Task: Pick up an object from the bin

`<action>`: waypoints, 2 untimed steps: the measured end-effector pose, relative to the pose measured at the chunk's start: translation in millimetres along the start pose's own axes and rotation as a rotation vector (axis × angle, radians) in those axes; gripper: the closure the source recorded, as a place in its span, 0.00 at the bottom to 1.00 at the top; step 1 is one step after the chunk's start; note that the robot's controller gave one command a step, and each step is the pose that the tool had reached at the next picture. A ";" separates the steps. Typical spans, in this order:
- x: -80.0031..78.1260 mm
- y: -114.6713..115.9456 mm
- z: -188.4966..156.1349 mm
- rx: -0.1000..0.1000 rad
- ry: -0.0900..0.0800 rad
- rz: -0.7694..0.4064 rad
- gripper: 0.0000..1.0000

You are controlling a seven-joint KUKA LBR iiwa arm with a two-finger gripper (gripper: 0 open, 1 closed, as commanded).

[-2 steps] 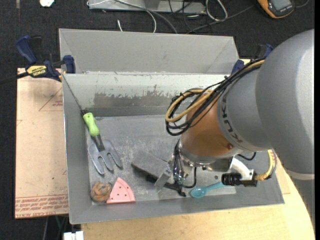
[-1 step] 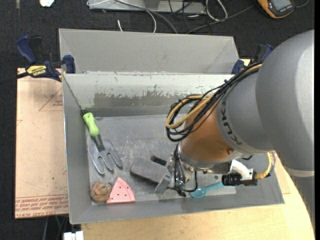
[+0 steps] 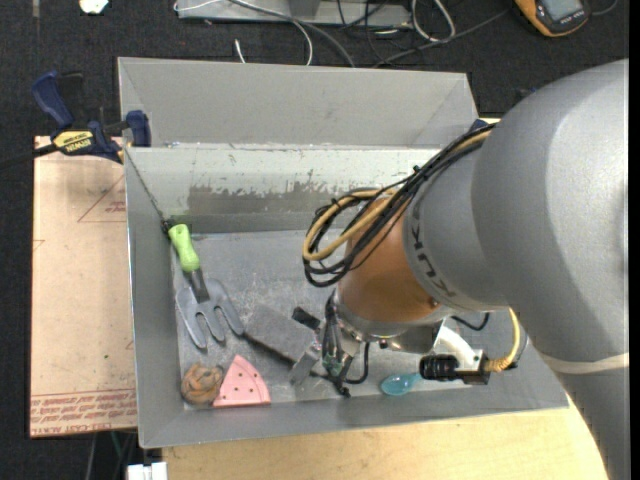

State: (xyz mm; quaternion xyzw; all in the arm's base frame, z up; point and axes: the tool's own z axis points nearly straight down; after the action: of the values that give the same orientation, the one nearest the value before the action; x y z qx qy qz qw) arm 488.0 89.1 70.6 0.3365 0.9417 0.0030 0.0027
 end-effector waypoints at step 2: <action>-4.0 4.8 -74.5 0.004 0.004 -0.009 1.00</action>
Offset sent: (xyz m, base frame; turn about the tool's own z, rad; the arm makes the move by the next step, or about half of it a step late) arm 0.0104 0.0015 0.1171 -0.0101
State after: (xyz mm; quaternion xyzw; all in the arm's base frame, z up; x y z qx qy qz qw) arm 493.5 90.0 145.2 0.3325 0.9431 0.0016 0.0002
